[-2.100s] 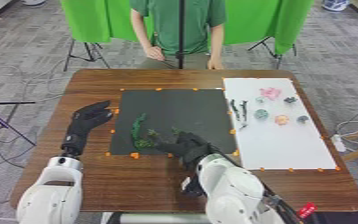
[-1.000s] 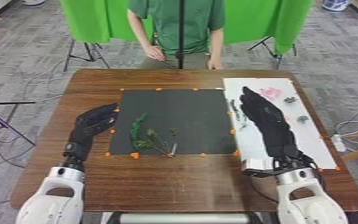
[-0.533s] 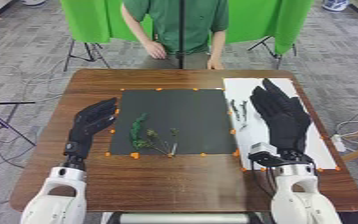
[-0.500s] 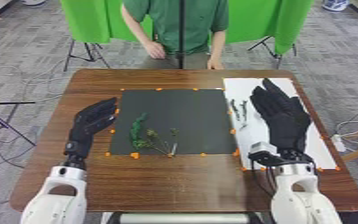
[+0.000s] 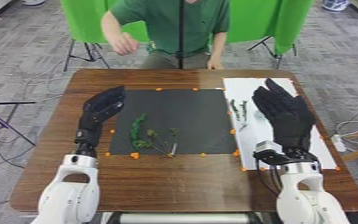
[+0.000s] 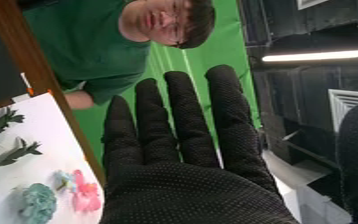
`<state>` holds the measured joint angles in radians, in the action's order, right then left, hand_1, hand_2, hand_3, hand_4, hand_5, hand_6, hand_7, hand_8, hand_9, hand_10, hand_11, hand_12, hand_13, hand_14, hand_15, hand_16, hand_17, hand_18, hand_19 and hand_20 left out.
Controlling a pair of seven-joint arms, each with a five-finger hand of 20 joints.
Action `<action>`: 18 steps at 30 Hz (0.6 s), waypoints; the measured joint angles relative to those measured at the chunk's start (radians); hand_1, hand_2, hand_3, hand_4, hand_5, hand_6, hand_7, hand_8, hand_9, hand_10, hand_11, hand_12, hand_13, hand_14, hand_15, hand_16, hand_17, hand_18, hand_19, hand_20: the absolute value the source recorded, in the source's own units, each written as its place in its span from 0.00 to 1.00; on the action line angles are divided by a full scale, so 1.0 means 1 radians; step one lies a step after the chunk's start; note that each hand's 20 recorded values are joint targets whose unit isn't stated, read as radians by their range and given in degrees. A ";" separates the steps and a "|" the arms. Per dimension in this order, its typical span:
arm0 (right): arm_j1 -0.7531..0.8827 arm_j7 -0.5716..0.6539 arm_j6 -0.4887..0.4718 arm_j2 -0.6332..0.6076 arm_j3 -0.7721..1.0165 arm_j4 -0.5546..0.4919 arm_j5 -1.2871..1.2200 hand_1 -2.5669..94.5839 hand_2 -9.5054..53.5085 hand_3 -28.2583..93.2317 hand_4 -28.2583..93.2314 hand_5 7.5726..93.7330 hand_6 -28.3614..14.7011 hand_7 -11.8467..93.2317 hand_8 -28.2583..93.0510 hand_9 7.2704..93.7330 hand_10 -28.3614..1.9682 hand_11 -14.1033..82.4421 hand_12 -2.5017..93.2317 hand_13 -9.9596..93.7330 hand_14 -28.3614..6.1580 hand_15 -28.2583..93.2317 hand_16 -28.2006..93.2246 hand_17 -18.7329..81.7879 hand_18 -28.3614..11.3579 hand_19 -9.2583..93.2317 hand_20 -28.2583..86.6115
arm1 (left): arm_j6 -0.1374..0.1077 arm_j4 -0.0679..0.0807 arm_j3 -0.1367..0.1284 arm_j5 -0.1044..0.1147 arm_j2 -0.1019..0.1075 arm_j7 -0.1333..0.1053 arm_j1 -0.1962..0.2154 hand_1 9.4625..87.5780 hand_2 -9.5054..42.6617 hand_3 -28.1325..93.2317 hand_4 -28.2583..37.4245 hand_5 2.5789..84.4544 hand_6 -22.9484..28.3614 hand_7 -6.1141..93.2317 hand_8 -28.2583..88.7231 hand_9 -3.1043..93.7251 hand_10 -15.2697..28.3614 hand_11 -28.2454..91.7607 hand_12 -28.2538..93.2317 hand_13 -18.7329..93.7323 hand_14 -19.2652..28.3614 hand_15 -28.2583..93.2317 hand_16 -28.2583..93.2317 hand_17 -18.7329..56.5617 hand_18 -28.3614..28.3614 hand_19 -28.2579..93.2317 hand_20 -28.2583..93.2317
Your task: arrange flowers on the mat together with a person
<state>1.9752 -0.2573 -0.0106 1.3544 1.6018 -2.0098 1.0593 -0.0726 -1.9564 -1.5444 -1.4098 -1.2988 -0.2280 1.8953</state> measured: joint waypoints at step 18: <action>0.031 0.040 0.006 0.025 -0.060 -0.039 0.101 0.06 0.26 0.86 0.09 0.45 0.63 0.23 0.17 0.43 0.44 0.20 0.18 0.40 0.43 0.31 0.37 0.36 0.34 0.11 0.46 | 0.009 -0.069 -0.121 0.081 0.037 0.022 0.159 0.28 0.05 0.77 0.24 0.52 0.55 0.21 0.18 0.49 0.65 0.40 0.35 0.47 0.79 0.38 0.25 0.29 0.73 0.33 0.37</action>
<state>2.0058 -0.2171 -0.0046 1.3792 1.5413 -2.0487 1.1606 -0.0632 -2.0250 -1.6655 -1.3293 -1.2613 -0.2055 2.0547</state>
